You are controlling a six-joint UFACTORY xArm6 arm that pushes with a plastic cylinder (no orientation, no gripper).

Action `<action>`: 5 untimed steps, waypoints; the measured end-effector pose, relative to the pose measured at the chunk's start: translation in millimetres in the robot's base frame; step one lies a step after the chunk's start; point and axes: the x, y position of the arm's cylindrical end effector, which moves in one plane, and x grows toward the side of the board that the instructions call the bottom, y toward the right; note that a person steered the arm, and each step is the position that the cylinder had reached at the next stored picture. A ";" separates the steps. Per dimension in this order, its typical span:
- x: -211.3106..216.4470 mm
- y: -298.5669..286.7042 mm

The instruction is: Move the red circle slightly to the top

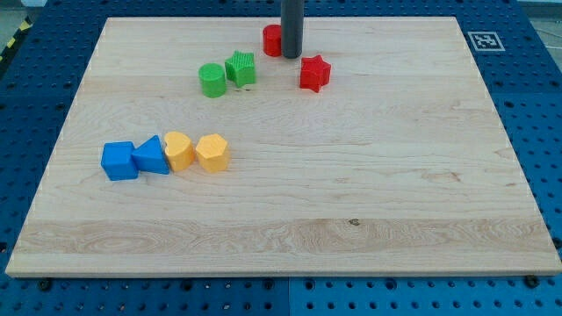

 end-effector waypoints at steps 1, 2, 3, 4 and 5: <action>-1.3 0.0; -1.3 0.0; -1.3 -1.9; -3.7 -1.9; -9.7 -1.9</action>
